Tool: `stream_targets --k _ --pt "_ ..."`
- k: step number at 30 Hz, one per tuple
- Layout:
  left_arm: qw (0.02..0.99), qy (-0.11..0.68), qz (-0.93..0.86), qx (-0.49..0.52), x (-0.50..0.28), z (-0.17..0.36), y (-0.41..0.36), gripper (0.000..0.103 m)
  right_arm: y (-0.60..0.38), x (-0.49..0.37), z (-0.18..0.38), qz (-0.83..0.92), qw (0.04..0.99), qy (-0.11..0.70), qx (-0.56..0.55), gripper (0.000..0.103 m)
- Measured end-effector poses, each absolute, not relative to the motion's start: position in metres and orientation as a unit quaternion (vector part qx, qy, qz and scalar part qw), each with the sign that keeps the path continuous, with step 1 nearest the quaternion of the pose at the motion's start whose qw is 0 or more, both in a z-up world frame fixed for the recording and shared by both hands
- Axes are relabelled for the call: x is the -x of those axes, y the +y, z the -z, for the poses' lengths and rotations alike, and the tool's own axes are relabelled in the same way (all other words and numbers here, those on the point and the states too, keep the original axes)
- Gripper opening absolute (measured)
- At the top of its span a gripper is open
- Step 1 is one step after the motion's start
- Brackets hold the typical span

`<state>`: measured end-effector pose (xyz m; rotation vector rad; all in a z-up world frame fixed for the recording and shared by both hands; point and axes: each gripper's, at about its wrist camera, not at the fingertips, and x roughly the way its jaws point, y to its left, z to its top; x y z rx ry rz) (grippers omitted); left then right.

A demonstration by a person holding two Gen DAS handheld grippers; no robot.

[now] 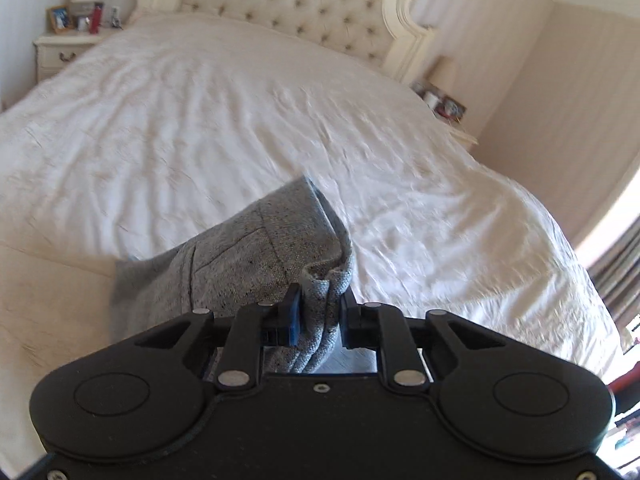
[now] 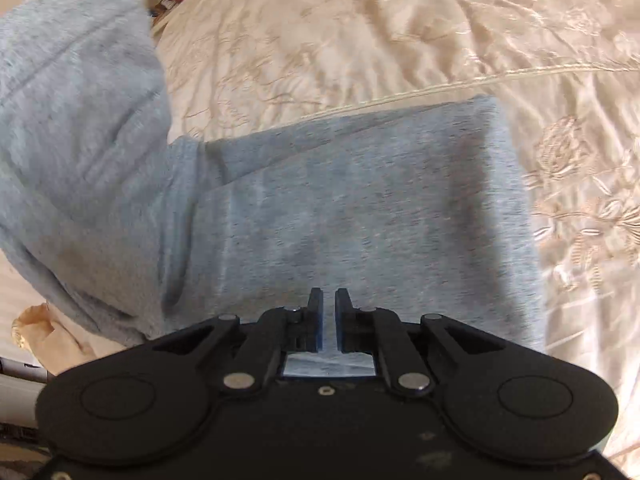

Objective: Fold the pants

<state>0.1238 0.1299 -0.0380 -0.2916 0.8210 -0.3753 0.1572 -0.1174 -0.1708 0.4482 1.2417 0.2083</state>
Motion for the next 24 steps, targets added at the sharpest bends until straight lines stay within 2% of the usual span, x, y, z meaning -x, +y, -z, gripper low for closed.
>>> stream_targets --k 3,6,11,14,20,22,24 --pt "0.85 0.466 0.206 0.13 -0.134 0.084 0.078 0.024 -0.149 -0.158 0.185 -0.083 0.776 0.588 -0.212 0.009" --pt "0.846 0.475 0.21 0.119 -0.122 0.089 0.059 0.024 -0.165 -0.156 0.191 -0.091 0.771 0.596 -0.204 0.007" --pt "0.869 0.453 0.167 0.109 -0.113 0.077 0.083 0.025 -0.184 -0.148 0.19 -0.105 0.77 0.593 -0.211 0.008" --pt "0.862 0.484 0.098 0.109 -0.118 0.101 0.109 0.025 -0.191 -0.147 0.188 -0.111 0.771 0.592 -0.206 0.009" --pt "0.807 0.584 0.023 0.085 -0.109 0.179 0.155 0.026 -0.218 -0.134 0.16 -0.106 0.795 0.57 -0.178 0.017" --pt "0.811 0.574 0.03 0.103 -0.099 0.182 0.165 0.028 -0.226 -0.133 0.148 -0.098 0.814 0.548 -0.165 0.027" --pt "0.811 0.575 0.03 0.106 -0.094 0.175 0.166 0.028 -0.232 -0.134 0.139 -0.093 0.83 0.527 -0.16 0.028"
